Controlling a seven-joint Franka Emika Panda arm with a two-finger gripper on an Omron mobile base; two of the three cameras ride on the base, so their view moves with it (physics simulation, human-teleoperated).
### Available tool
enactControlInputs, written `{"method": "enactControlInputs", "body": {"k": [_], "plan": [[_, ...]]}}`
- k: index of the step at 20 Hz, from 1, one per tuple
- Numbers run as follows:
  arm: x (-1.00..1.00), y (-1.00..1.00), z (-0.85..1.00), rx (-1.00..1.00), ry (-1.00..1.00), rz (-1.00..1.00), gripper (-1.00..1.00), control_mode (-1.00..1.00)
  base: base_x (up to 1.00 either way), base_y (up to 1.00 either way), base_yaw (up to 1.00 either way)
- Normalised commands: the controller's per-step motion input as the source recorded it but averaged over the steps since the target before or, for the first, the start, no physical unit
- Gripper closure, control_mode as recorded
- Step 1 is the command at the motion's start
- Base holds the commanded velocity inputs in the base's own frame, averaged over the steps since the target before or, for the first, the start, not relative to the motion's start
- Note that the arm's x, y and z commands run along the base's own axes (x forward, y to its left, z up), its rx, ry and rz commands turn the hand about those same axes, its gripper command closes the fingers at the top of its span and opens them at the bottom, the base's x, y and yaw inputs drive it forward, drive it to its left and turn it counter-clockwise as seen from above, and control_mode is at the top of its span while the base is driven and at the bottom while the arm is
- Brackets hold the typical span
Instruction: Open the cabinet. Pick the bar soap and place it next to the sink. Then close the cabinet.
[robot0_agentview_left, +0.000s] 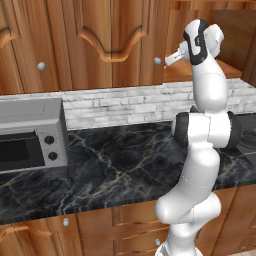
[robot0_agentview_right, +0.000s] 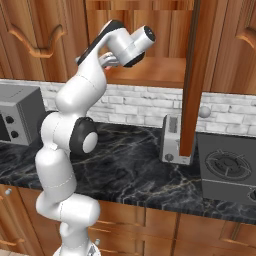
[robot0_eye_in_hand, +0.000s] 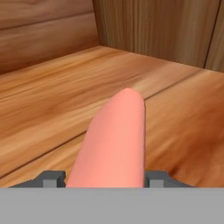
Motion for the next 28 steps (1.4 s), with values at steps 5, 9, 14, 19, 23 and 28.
{"method": "enactControlInputs", "body": {"k": [5, 9, 14, 19, 23, 28], "plan": [[0.0, 0.01, 0.0, 0.0, 0.0, 0.01, 1.0, -1.0, 0.0, 0.0, 0.0], [-0.1, -0.02, 0.0, 0.0, -0.03, 0.0, 1.0, -1.0, 0.0, 0.0, 0.0], [-0.44, -0.3, 0.02, 0.03, -0.1, 0.0, 1.0, -1.0, 0.0, 0.0, 0.0], [-0.48, -0.32, 0.26, 0.01, -0.07, 0.0, 1.0, -1.0, 0.0, 0.0, 0.0], [-0.55, -0.13, 0.53, 0.0, -0.01, 0.0, 1.0, -1.0, 0.0, 0.0, 0.0], [-0.78, -0.11, 0.44, 0.0, 0.0, -0.01, 1.0, -1.0, 0.0, 0.0, 0.0]]}}
